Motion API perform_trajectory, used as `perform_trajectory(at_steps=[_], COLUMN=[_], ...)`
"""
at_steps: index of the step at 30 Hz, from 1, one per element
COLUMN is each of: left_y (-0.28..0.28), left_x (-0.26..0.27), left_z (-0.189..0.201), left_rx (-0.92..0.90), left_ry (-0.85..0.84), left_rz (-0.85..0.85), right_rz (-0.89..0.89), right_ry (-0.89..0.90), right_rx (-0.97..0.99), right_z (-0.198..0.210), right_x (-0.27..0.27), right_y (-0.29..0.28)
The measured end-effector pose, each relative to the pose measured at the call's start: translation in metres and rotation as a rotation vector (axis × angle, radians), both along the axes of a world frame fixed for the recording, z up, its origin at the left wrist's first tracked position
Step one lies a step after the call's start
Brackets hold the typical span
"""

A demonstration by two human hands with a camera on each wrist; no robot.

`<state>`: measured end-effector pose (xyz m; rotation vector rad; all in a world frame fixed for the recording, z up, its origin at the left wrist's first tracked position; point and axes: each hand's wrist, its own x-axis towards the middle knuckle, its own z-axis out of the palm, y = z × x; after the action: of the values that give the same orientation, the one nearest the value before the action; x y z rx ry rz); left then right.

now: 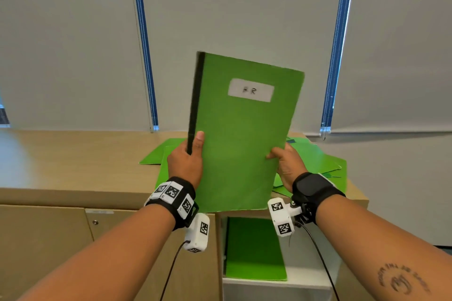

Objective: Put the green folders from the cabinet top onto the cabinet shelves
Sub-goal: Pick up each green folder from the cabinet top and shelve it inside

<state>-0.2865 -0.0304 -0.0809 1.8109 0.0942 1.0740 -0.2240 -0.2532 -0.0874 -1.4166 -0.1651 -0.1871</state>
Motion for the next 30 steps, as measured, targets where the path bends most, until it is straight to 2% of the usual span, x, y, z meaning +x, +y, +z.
perform_trajectory(at_steps=[2,7,14,18,24,30], left_y=[0.017,0.051,0.062,0.057,0.026,-0.028], left_x=[-0.005,-0.021,-0.041,-0.058,-0.072,-0.041], left_z=[-0.009,-0.048,-0.080,-0.128,-0.257,-0.335], left_rx=[0.007,0.041,-0.007,0.064,0.229,0.249], left_ry=[-0.050,-0.017,-0.006,0.231,0.665,0.805], left_rz=[0.073,0.175,0.225,0.191,-0.014,-0.186], right_rz=[0.024,0.070,0.108,0.169,0.093,0.042], right_ry=[-0.034,-0.085,-0.032,0.123,0.355,0.532], right_rx=[-0.082,-0.262,-0.267,-0.275,-0.442,-0.476], right_z=[-0.004,-0.008,-0.037,-0.103,-0.244,-0.330], right_x=[-0.003,-0.036,-0.047,-0.048,-0.035,-0.017], right_y=[0.008,0.037,0.052,0.044,-0.009,-0.069])
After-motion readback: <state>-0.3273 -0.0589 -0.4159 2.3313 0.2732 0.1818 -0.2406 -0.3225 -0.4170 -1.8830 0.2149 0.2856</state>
